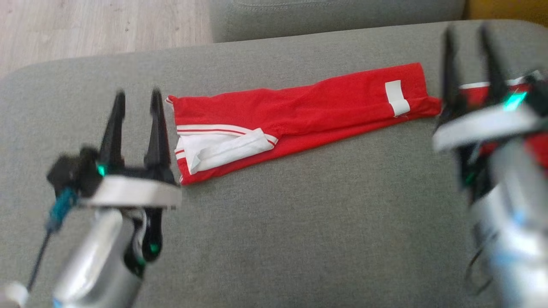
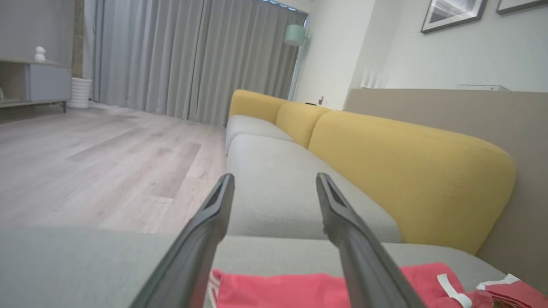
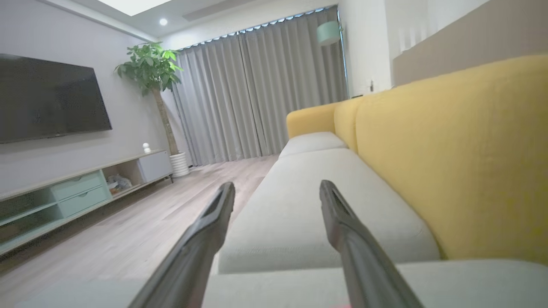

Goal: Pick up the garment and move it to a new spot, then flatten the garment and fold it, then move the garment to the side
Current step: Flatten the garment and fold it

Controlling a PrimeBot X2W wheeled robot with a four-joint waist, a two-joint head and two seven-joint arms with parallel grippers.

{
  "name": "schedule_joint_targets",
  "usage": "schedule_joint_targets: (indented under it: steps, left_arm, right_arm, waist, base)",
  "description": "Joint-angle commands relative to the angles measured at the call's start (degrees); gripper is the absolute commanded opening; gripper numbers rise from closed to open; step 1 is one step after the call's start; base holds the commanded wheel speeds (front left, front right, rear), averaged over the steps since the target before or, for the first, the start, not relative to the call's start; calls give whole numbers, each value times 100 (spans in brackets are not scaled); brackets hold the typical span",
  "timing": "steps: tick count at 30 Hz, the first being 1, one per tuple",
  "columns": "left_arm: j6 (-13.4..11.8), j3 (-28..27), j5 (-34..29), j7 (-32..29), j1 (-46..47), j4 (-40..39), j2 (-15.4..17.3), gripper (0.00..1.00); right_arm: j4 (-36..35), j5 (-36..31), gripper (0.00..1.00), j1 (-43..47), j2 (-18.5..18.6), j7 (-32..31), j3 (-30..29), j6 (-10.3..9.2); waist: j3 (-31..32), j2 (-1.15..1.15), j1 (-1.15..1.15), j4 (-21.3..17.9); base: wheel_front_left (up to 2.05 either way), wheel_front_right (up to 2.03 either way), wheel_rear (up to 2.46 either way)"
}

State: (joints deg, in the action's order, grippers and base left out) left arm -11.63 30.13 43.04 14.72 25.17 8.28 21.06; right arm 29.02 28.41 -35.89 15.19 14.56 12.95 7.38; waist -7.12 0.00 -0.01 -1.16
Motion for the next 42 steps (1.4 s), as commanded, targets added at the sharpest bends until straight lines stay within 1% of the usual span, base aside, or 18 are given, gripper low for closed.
schedule_joint_targets:
  steps: [1, 3, 4, 6, 9, 12, 13, 14, 16, 19, 21, 23, 31, 37, 40, 42]
  left_arm:
    - [51, -517, -176, 27, -129, -165, -38, 100]
    - [167, -813, -452, 27, -498, -120, -278, 100]
    - [247, -942, -557, 27, -665, -78, -411, 100]
    - [464, -1122, -754, 27, -951, 40, -657, 100]
    - [813, -1306, -1027, 27, -1225, 302, -924, 100]
    - [1079, -1540, -1280, 28, -1280, 466, -1115, 100]
    - [1216, -1699, -1432, 28, -1233, 510, -1222, 100]
    - [1216, -1699, -1432, 28, -1233, 510, -1222, 100]
    - [1332, -1823, -1565, 28, -1150, 531, -1323, 100]
    - [1486, -1892, -1789, 28, -943, 526, -1430, 100]
    - [1567, -1902, -1902, 28, -797, 527, -1497, 100]
    - [1632, -1916, -1981, 28, -676, 521, -1554, 100]
    - [1800, -1918, -2150, 28, -382, 633, -1675, 100]
    - [1860, -1914, -2207, 28, -299, 681, -1732, 100]
    - [1879, -1862, -2277, 28, -281, 701, -1741, 100]
    - [1887, -1865, -2299, 28, -268, 709, -1738, 100]
  right_arm:
    - [-366, -389, 100, 485, -389, 42, -174, 11]
    - [-671, -843, 100, 992, -822, 42, -536, 11]
    - [-804, -1013, 100, 1214, -968, 42, -677, 11]
    - [-1009, -1265, 100, 1588, -1135, 42, -838, 11]
    - [-1148, -1595, 100, 1960, -1214, 43, -803, 11]
    - [-1180, -1487, 100, 2058, -1227, 43, -787, 11]
    - [-1190, -1397, 100, 2014, -1228, 43, -838, 11]
    - [-1190, -1397, 100, 2014, -1228, 43, -838, 11]
    - [-1116, -1364, 100, 1913, -1229, 43, -936, 11]
    - [-825, -1542, 100, 1579, -1230, 27, -1155, 11]
    - [-572, -1653, 100, 1258, -1230, -61, -1352, 11]
    - [-263, -1775, 100, 916, -1230, -287, -1581, 11]
    - [977, -2739, 100, -251, -1230, -852, -2984, 11]
    - [1758, -3421, 100, -623, -1230, -1098, -3867, 11]
    - [2058, -3665, 100, -756, -1230, -1105, -4157, 11]
    - [2287, -3748, 100, -849, -1230, -1102, -4228, 11]
  waist:
    - [16, 0, 1, -17]
    - [22, 0, 1, -24]
    - [17, 0, 1, -27]
    - [8, 0, 1, -25]
    - [-13, 0, 1, -21]
    - [-59, 0, 1, 2]
    - [-116, 0, 1, 32]
    - [-116, 0, 1, 32]
    - [-219, 0, 1, 70]
    - [-471, 0, 1, 159]
    - [-638, 0, 1, 234]
    - [-805, 0, 1, 297]
    - [-1267, 0, 1, 537]
    - [-1361, 0, 1, 651]
    - [-1391, 0, 1, 671]
    - [-1408, 0, 1, 671]
  base:
    - [0, 0, 0]
    - [0, 0, 0]
    - [0, 0, 0]
    - [0, 0, 0]
    - [0, 0, 0]
    - [0, 0, 0]
    - [0, 0, 0]
    - [0, 0, 0]
    - [0, 0, 0]
    - [0, 0, 0]
    - [0, 0, 0]
    - [0, 0, 0]
    - [0, 0, 0]
    - [0, 0, 0]
    - [0, 0, 0]
    - [0, 0, 0]
